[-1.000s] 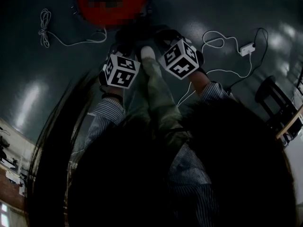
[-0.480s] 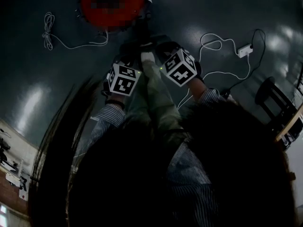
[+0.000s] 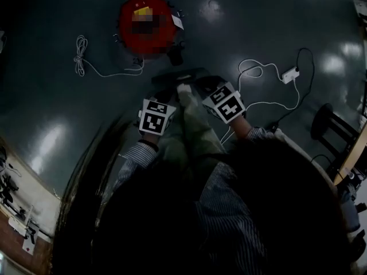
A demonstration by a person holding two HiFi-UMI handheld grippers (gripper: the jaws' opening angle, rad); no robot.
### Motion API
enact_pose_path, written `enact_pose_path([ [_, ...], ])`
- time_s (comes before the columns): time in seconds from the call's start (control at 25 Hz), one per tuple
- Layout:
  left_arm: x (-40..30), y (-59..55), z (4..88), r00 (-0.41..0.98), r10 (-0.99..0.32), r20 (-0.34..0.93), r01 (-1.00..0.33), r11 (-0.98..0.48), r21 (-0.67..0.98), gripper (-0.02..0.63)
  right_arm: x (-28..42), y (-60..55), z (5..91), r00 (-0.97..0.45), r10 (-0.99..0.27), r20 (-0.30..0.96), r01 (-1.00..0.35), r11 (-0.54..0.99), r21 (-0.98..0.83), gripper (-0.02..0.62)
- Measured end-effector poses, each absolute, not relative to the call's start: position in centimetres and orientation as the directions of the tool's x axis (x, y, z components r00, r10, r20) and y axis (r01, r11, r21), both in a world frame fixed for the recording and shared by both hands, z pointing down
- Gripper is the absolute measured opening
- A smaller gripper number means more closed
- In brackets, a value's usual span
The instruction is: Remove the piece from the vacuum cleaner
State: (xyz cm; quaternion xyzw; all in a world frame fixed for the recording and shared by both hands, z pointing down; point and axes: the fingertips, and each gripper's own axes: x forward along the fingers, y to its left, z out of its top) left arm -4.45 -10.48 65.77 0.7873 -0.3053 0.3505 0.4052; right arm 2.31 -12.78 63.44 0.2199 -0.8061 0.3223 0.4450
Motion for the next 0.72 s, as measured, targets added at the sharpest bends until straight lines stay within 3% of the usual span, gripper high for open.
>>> enact_pose_path([
  [0.4, -5.9, -10.2, 49.0, 0.613, -0.293, 0.734, -0.773, -0.416, 0.479, 0.029, 1.1, -11.6, 47.3, -0.588, -0.189, 0.786, -0.674, 0.652, -0.348, 0.021],
  [0.72, -6.8, -11.5, 40.6, 0.638, -0.39, 0.664, -0.766, -0.407, 0.497, 0.029, 0.1, -13.1, 39.0, -0.64, -0.27, 0.72, -0.662, 0.669, -0.337, 0.021],
])
